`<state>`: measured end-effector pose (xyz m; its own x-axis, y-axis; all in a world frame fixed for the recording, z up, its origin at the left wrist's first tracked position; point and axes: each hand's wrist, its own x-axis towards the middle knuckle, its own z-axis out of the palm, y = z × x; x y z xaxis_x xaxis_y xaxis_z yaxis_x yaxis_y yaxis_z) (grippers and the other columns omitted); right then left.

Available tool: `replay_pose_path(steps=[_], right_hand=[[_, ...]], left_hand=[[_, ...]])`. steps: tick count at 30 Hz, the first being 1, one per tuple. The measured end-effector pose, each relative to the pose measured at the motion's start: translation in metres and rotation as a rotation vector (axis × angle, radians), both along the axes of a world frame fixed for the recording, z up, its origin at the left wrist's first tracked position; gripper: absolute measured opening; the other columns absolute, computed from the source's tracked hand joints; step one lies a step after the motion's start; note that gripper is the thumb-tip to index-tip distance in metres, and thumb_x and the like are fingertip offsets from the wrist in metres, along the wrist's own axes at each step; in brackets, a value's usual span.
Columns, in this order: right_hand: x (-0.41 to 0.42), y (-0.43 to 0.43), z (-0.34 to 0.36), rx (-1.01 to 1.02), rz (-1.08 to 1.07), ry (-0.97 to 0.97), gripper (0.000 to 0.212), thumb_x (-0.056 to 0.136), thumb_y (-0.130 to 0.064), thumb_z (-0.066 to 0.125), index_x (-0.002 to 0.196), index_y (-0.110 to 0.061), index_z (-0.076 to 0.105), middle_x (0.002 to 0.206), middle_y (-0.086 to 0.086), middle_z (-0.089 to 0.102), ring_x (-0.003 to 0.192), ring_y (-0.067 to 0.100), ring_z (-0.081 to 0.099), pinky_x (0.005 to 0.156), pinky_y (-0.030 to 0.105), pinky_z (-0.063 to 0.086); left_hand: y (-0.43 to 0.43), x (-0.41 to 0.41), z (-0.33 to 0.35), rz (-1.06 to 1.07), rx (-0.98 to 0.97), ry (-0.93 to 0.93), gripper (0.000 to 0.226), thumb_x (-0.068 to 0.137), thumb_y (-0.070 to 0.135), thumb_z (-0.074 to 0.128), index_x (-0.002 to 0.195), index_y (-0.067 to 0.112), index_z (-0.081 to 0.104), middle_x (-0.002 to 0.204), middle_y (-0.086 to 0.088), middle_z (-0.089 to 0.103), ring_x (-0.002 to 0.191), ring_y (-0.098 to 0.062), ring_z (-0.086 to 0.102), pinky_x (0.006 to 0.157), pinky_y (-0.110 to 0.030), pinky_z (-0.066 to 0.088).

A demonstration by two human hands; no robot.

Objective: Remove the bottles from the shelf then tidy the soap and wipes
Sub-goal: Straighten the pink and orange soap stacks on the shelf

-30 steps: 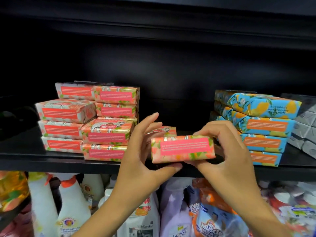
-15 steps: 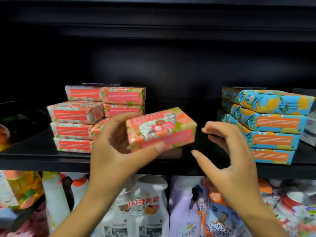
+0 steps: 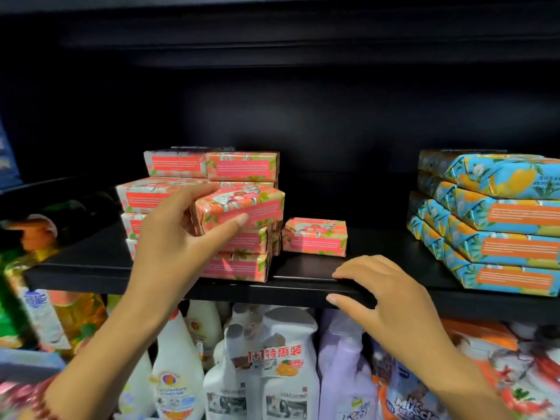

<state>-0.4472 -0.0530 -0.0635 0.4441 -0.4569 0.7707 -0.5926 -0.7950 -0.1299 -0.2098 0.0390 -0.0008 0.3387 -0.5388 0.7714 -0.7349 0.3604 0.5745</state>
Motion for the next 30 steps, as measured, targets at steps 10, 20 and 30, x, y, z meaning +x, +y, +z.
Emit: replay_pose_path(steps=[10, 20, 30], right_hand=[[-0.001, 0.000, -0.003, 0.005, 0.001, 0.014, 0.032, 0.080, -0.052, 0.048, 0.091, -0.028, 0.066, 0.089, -0.017, 0.062, 0.086, 0.005, 0.049, 0.062, 0.008, 0.036], [-0.001, -0.004, 0.015, 0.197, 0.149, -0.072, 0.037, 0.078, -0.054, 0.053, 0.098, -0.027, 0.067, 0.097, -0.020, 0.061, 0.093, 0.000, 0.055, 0.076, 0.017, 0.046], [0.020, -0.046, 0.039, 0.212, 0.035, 0.130, 0.043, 0.088, -0.031, 0.062, 0.129, -0.019, 0.055, 0.130, -0.004, 0.055, 0.122, 0.011, 0.045, 0.100, 0.025, 0.036]], left_hand=[[-0.001, 0.009, -0.004, 0.300, -0.149, -0.418, 0.036, 0.083, 0.036, 0.069, 0.107, 0.009, 0.068, 0.108, -0.007, 0.064, 0.106, -0.028, 0.056, 0.092, -0.028, 0.036], [0.003, -0.012, -0.019, 0.283, -0.334, -0.459, 0.023, 0.081, 0.015, 0.071, 0.099, 0.002, 0.069, 0.107, -0.013, 0.062, 0.102, -0.029, 0.056, 0.092, -0.028, 0.039], [-0.041, -0.075, -0.079, -0.016, -0.074, -0.635, 0.023, 0.088, 0.031, 0.059, 0.094, 0.012, 0.071, 0.093, 0.000, 0.066, 0.085, -0.019, 0.060, 0.066, -0.032, 0.051]])
